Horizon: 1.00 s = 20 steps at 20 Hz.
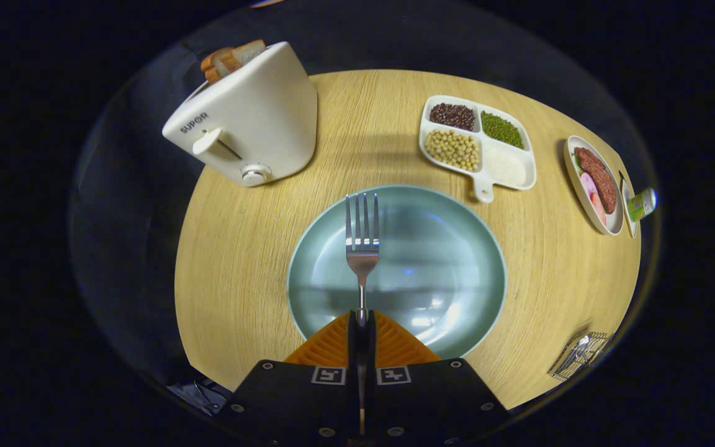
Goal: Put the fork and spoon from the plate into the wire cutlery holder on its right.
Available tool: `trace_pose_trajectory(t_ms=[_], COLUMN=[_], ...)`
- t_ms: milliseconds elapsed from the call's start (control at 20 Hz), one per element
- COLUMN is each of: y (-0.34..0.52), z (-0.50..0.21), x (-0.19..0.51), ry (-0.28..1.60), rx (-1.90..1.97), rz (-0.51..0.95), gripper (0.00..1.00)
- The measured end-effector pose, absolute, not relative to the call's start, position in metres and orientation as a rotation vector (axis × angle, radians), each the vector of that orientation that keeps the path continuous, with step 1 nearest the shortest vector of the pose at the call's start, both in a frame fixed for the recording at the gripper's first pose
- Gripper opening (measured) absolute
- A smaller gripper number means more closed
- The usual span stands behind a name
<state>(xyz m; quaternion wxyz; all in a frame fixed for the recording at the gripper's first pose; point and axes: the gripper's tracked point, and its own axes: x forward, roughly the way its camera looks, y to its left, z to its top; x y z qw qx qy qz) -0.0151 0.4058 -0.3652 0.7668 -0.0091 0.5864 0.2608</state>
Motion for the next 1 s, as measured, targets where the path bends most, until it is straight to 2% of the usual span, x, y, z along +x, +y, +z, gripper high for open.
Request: trace_pose_trajectory(t_ms=[350, 1000], y=[0.328, 0.127], z=[-0.308, -0.283], x=[-0.005, -0.029], ry=[1.136, 1.074], rx=[0.056, 0.106], rz=[0.547, 0.386], gripper=[0.04, 0.04])
